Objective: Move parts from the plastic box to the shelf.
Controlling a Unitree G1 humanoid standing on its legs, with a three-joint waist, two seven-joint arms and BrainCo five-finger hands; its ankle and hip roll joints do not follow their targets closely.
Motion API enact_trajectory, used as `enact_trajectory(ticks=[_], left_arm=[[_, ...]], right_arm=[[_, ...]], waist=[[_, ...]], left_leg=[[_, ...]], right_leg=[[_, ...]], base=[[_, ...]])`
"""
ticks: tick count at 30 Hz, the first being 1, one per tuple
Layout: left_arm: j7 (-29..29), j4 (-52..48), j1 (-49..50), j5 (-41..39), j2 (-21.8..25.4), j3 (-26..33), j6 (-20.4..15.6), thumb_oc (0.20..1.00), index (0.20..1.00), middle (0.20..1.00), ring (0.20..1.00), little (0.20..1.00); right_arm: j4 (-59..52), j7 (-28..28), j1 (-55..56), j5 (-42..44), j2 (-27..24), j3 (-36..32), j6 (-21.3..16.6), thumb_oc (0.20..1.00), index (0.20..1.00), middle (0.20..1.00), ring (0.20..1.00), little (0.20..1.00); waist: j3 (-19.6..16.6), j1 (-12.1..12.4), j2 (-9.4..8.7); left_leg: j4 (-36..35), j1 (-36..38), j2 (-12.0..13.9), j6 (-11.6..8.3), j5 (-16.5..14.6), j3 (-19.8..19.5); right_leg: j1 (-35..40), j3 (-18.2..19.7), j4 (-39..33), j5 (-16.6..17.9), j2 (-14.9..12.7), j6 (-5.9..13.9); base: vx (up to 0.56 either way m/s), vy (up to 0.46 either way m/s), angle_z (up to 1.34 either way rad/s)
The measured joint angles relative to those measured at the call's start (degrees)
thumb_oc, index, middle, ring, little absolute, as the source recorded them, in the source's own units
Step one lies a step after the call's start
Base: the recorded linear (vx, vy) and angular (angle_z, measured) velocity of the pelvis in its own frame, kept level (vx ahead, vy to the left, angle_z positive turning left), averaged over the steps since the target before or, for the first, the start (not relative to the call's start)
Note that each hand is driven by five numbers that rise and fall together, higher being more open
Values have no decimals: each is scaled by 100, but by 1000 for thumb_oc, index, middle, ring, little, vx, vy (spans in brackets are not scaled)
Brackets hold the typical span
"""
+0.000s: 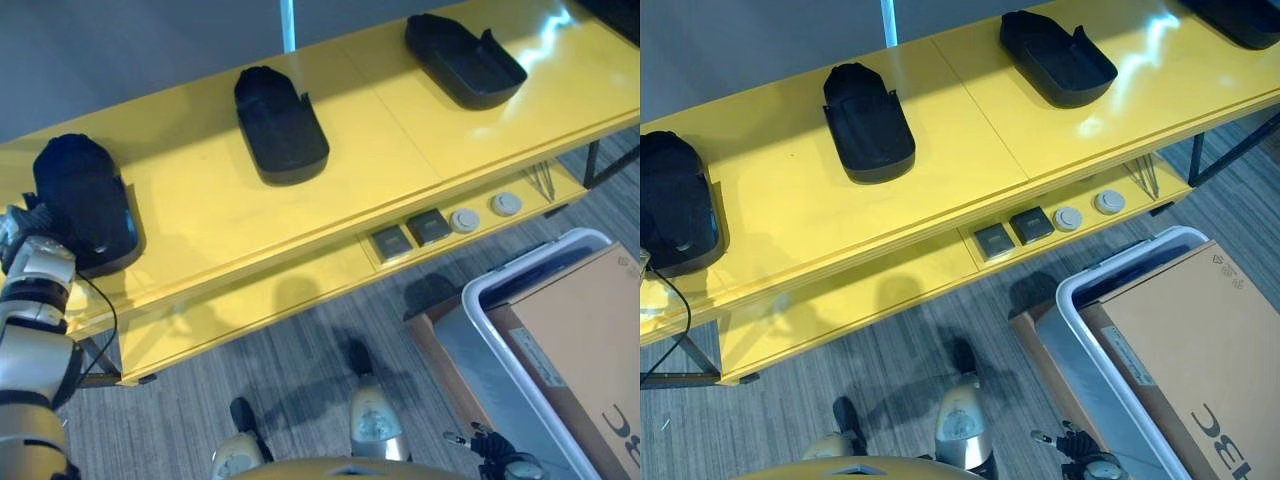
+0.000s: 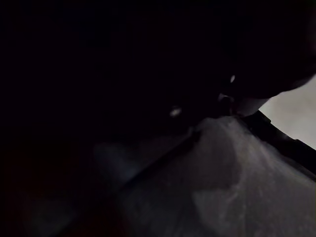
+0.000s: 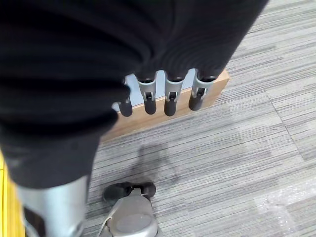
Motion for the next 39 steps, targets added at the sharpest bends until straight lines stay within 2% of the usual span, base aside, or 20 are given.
enact_trajectory(ticks=[1, 14, 19, 20, 22, 23, 26, 29, 31, 32, 33, 36, 37, 39], left_arm=[[0, -1, 0, 0, 0, 1, 1, 1000, 1000, 1000, 1000, 1000], [369, -7, -47, -30, 19, 74, -52, 1000, 1000, 1000, 1000, 1000], [629, -213, -121, -476, 162, 389, -556, 1000, 1000, 1000, 1000, 1000], [775, -1067, -56, -523, 248, 503, -734, 1000, 1000, 1000, 1000, 1000], [895, -2057, 80, -516, 342, 547, -1022, 1000, 1000, 1000, 1000, 1000], [949, -3113, 465, -498, 499, 719, -1315, 1000, 1000, 1000, 1000, 1000], [908, -4747, 1457, -444, 603, 1390, -1516, 1000, 1000, 1000, 1000, 1000], [556, -6169, 2544, -371, 512, 2034, -1603, 1000, 1000, 1000, 1000, 1000], [229, -7275, 3529, -336, 160, 2421, -1615, 1000, 1000, 1000, 1000, 1000], [121, -7553, 3787, -337, -38, 2418, -1636, 1000, 1000, 1000, 1000, 1000], [68, -7708, 4037, -337, -282, 2427, -1701, 1000, 1000, 1000, 1000, 1000], [-126, -7985, 4855, -340, -1189, 2480, -1940, 1000, 1000, 1000, 1000, 1000], [-217, -7962, 5072, -345, -1374, 2418, -2032, 1000, 1000, 1000, 1000, 1000], [-406, -7948, 5324, -359, -1429, 2269, -2138, 1000, 1000, 1000, 1000, 1000]], right_arm=[[-1, 0, -3, 0, 0, 0, 1, 1000, 1000, 1000, 1000, 1000], [123, -3, -89, -47, 9, 26, -9, 1000, 1000, 1000, 1000, 1000], [216, -8, -81, -52, 95, 39, -72, 1000, 1000, 1000, 1000, 1000], [191, -20, -23, -63, 132, 91, -66, 1000, 1000, 1000, 1000, 1000], [151, -42, 45, -201, 243, 85, -61, 1000, 1000, 1000, 1000, 1000], [-13, -94, 145, -279, 396, 87, -48, 1000, 1000, 1000, 1000, 1000], [-30, -129, 250, -288, 595, 75, -27, 1000, 1000, 1000, 1000, 1000], [-153, -221, 491, -288, 706, -4, 103, 1000, 1000, 1000, 1000, 1000], [-350, -264, 689, -290, 795, -109, 167, 1000, 1000, 1000, 1000, 1000], [-361, -267, 754, -291, 821, -131, 181, 1000, 1000, 1000, 1000, 1000], [-370, -290, 779, -292, 847, -130, 185, 1000, 1000, 1000, 1000, 1000], [-402, -448, 805, -291, 976, -138, 200, 1000, 1000, 1000, 1000, 1000], [-369, -496, 803, -291, 1028, -136, 199, 1000, 1000, 1000, 1000, 1000], [-220, -506, 795, -291, 1073, -135, 176, 1000, 1000, 1000, 1000, 1000]], waist=[[10, 1, -13], [28, 31, -50], [-3, 72, -81], [-18, 177, -101], [-64, 311, -135], [-163, 352, -153], [-338, 427, -141], [-568, 637, -92], [-623, 749, -93], [-678, 901, -87], [-720, 1026, -86], [-763, 1124, -92], [-763, 1181, -92], [-764, 1276, -91]], left_leg=[[0, 5, 0, 0, 0, 0], [-14, 203, 7, -4, -13, -12], [-9, 282, 41, 1, -8, -31], [-9, 294, 48, 4, 1, -66], [-25, 347, 55, 2, 1, -102], [-36, 362, 55, -1, -3, -168], [-137, 466, 50, -11, 5, -195], [-140, 468, 41, -22, -22, -234], [-141, 503, 38, -23, -27, -331], [-157, 484, 40, -25, -28, -340], [-168, 455, 45, -25, -28, -363], [-173, 435, 26, -48, -43, -490], [-173, 428, 27, -45, -41, -508], [-173, 396, 26, -44, -40, -521]], right_leg=[[6, -1, 0, 0, 0, 0], [217, -26, -14, -8, -2, -25], [333, -68, -28, -22, -1, -14], [383, -106, -41, -17, -1, -21], [440, -119, -52, -18, 4, -25], [513, -189, -98, -20, -1, -27], [632, -248, -148, -23, 4, -54], [696, -303, -213, -32, -4, -45], [825, -423, -231, -65, -12, -20], [812, -432, -231, -119, -13, -7], [813, -457, -232, -120, -22, -6], [834, -547, -237, -124, -60, 0], [839, -560, -240, -124, -72, 0], [823, -570, -262, -124, -95, -1]], base=[[0, 0, 0], [5, 0, 0], [41, -28, 5], [67, -55, 8], [76, -57, 8], [72, -47, 12], [24, -22, 8], [3, -22, 7], [-4, -32, 26], [-8, -40, 22], [-11, -38, 9], [-15, -28, 13], [-25, -21, 11], [-45, -19, 10]])
